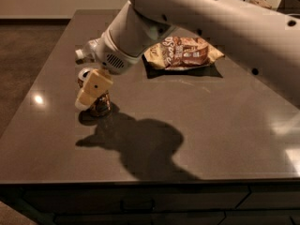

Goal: Move orange can near blue plastic bottle

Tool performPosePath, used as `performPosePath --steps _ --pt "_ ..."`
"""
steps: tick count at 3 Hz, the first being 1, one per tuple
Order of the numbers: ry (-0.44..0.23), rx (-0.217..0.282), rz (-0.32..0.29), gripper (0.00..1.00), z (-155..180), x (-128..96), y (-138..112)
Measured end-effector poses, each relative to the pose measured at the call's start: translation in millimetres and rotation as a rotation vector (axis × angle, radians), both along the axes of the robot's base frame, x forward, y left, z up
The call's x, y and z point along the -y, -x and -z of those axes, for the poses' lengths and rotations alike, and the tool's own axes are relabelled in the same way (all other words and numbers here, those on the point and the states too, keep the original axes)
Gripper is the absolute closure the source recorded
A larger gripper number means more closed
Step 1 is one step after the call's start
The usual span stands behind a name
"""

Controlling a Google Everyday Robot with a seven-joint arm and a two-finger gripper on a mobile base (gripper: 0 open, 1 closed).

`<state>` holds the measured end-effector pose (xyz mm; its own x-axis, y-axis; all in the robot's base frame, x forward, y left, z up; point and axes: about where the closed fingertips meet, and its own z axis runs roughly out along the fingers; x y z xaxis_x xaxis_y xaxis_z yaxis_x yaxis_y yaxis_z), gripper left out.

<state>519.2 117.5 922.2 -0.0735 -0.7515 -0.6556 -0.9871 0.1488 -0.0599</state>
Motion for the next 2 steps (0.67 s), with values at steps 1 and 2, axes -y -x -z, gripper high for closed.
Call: performPosePath --steps 1,2 --pt "0.006 -0.018 -0.012 0.39 7.3 -9.2 -3.4" --pt "0.003 -0.027 -0.018 0.62 4.6 -12.6 -9.6"
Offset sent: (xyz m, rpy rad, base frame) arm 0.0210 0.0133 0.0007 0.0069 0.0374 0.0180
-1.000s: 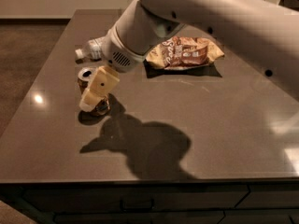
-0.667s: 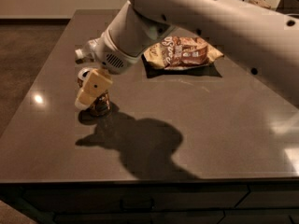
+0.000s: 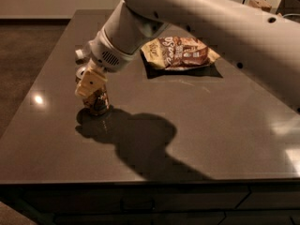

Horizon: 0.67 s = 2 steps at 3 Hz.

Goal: Move orange can near blue plastic bottle

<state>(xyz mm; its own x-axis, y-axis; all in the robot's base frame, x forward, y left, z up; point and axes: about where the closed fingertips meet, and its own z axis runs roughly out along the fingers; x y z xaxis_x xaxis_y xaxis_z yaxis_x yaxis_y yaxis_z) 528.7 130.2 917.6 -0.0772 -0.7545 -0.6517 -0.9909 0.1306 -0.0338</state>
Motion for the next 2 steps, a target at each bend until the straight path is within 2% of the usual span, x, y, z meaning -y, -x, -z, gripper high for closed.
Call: performPosePath --steps 1,2 --pt "-0.011 -0.001 0.030 0.85 -15.2 7.4 -23.6" --pt "-0.032 0.029 0.103 1.00 -44.0 21.6 -65.7"
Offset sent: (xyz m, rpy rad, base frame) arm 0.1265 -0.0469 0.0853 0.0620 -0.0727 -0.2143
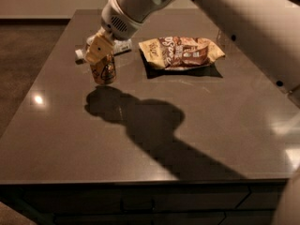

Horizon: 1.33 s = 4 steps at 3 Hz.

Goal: Move orange can near blue plastic bottle

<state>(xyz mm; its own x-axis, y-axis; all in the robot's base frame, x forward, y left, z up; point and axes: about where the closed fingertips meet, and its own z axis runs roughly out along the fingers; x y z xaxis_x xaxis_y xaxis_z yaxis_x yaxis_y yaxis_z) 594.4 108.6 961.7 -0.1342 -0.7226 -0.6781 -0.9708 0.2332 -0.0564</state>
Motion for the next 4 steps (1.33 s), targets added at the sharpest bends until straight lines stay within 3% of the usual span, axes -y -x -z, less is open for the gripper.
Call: performPosePath --steps 1,2,4 --pt "-0.018 0.017 0.075 1.00 -18.4 14.0 -45.3" --pt "-0.002 0.012 0.114 1.00 -17.1 12.7 -80.2" --pt "0.022 -0.019 0.151 1.00 0.7 -6.6 -112.0"
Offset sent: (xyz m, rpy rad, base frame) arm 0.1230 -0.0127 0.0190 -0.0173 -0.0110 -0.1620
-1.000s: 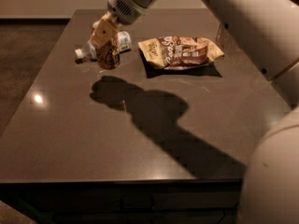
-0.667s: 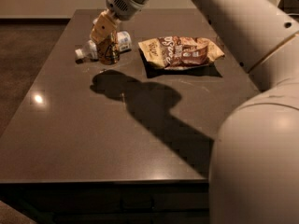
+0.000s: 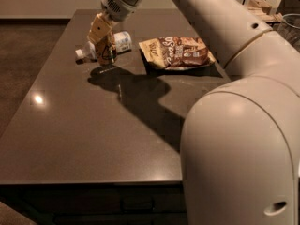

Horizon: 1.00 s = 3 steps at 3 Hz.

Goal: Move orange can near blue plastic bottle

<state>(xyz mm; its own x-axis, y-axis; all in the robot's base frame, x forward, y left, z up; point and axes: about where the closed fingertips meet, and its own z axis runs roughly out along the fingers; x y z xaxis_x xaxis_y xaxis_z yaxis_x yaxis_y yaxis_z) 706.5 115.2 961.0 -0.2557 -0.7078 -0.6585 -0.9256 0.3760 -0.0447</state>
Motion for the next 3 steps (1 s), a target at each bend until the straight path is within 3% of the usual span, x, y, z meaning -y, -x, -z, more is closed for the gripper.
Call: performPosePath --steps 1,3 --pt "0.002 0.008 0.020 0.82 3.8 -6.5 -7.9" --pt "0.010 0.010 0.034 0.35 23.4 -15.7 -17.9"
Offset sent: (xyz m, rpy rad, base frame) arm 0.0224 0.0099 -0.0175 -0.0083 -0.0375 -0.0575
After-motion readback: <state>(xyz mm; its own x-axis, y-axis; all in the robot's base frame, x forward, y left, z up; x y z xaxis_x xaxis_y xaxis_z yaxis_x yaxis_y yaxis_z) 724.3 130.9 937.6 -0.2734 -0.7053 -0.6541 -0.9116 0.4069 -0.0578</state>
